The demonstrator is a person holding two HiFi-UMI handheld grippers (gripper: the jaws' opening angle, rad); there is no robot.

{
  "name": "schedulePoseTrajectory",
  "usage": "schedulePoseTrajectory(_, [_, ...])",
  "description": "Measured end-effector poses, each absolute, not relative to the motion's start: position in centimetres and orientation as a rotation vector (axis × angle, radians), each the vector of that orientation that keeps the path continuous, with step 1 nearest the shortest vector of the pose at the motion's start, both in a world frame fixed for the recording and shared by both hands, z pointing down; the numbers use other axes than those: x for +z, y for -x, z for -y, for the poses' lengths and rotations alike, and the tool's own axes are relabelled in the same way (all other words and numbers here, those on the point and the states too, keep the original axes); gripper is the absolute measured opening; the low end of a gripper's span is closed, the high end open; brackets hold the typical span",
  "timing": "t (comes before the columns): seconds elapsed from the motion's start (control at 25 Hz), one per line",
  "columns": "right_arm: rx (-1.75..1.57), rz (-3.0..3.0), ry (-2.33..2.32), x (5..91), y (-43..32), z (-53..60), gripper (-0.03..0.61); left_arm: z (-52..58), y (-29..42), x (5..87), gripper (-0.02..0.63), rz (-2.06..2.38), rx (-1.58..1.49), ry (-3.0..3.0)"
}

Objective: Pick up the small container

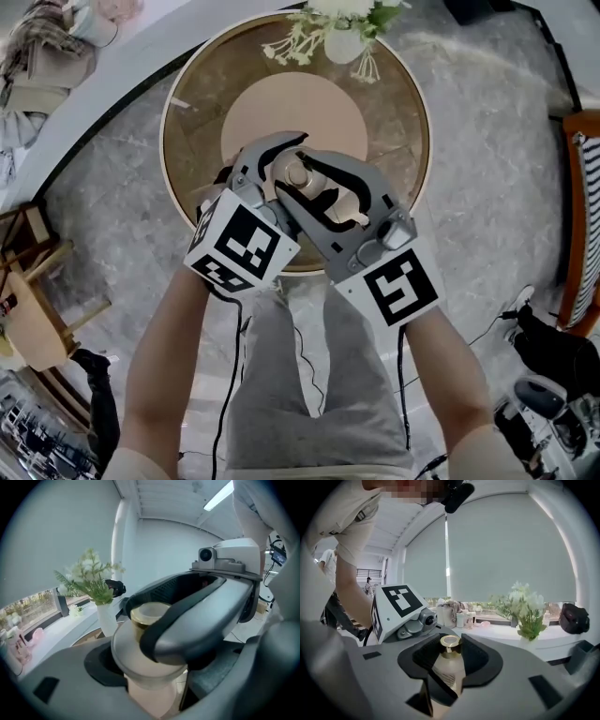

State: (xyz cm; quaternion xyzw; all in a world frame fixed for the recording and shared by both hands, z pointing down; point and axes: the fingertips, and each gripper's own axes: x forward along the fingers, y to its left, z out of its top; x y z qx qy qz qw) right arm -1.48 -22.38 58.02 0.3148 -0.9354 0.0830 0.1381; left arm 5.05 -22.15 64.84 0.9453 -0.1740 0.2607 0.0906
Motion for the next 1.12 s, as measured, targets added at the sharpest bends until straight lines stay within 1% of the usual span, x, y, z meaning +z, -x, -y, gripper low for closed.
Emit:
schedulePoseTrajectory(0.28, [0.21,2.729,-0.909,48.7,0.8,22.7,0.137,22.4,-5.7,55.8,0.345,0.514,0.791,-2.808])
schedulePoseTrajectory(0.6, [0.092,2.768,-0.889,36.2,0.5,22.1,0.137,22.4,-5.9,43.3,0.345,0.575,0.787,-2.86])
schedulePoseTrajectory(1.12, [-0.065,2.797,-0.91,18.2,0.7,19.4,0.137,20.7,-5.5,25.1,0.345,0.655,0.768,-2.923])
